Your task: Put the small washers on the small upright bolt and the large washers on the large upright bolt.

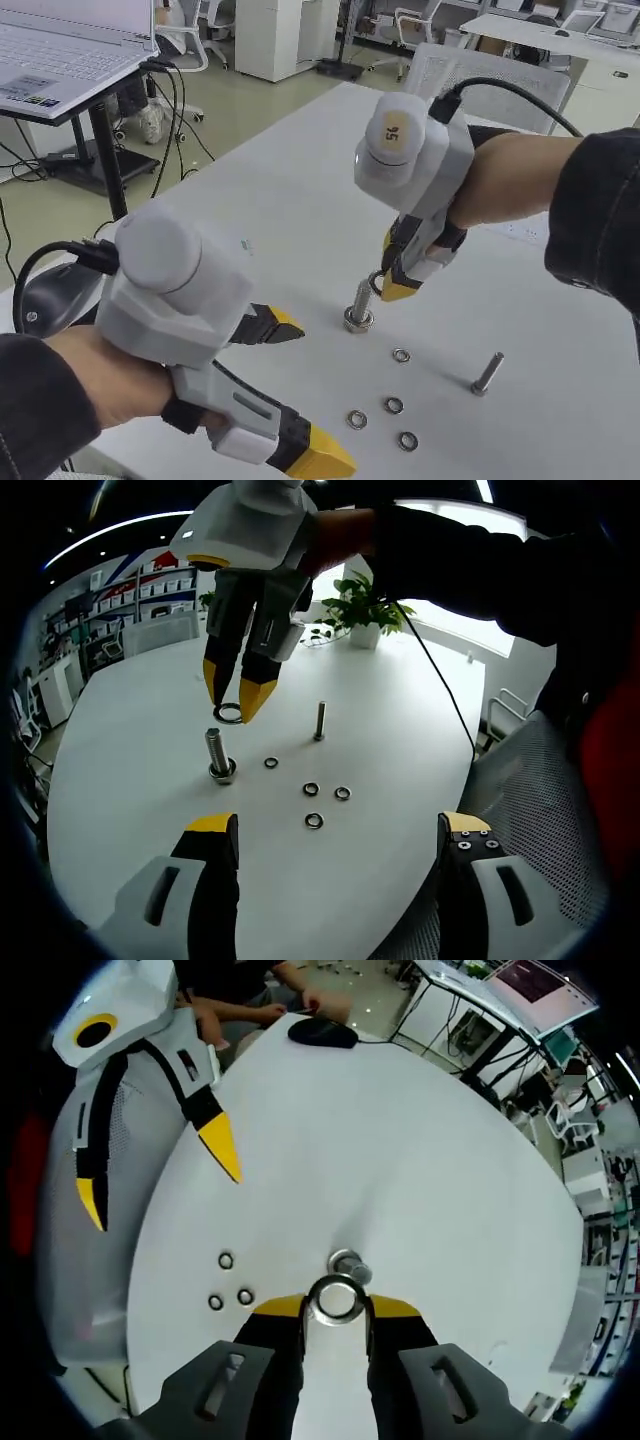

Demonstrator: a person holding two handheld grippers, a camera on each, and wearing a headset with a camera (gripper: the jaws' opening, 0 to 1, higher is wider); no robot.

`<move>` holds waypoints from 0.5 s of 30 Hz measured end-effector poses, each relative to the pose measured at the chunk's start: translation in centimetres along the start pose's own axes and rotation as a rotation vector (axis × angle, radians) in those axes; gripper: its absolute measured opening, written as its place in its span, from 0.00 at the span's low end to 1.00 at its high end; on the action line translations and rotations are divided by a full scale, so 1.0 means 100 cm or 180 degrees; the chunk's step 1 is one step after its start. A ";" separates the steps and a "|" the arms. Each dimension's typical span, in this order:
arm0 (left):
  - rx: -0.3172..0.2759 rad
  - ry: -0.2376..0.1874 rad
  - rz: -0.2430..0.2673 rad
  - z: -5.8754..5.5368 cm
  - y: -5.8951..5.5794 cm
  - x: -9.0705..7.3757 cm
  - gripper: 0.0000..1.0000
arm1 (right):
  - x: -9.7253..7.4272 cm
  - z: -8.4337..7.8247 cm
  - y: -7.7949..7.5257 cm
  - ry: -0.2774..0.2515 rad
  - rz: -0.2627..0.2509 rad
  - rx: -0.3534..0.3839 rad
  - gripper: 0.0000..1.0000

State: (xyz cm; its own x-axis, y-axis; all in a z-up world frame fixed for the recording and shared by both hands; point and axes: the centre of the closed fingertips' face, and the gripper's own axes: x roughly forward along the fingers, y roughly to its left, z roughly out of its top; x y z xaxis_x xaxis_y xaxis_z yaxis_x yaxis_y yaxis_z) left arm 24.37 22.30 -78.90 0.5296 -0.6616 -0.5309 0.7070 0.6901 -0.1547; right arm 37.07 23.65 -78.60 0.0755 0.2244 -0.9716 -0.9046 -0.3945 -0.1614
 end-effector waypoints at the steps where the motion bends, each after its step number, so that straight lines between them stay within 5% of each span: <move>1: 0.0000 0.0000 0.0000 0.000 0.000 0.000 0.81 | 0.002 0.001 -0.001 0.0000 0.0001 -0.0006 0.23; 15: -0.0029 -0.0008 0.0015 -0.001 0.003 -0.002 0.81 | 0.015 0.009 -0.010 -0.0006 0.0035 -0.0017 0.23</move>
State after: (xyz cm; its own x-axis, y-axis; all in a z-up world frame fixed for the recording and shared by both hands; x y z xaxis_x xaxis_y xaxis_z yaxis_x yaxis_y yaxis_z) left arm 24.43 22.67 -78.96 0.5340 -0.6591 -0.5296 0.7003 0.6958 -0.1597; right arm 37.67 25.18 -79.72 0.0649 0.2216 -0.9730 -0.9032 -0.4016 -0.1517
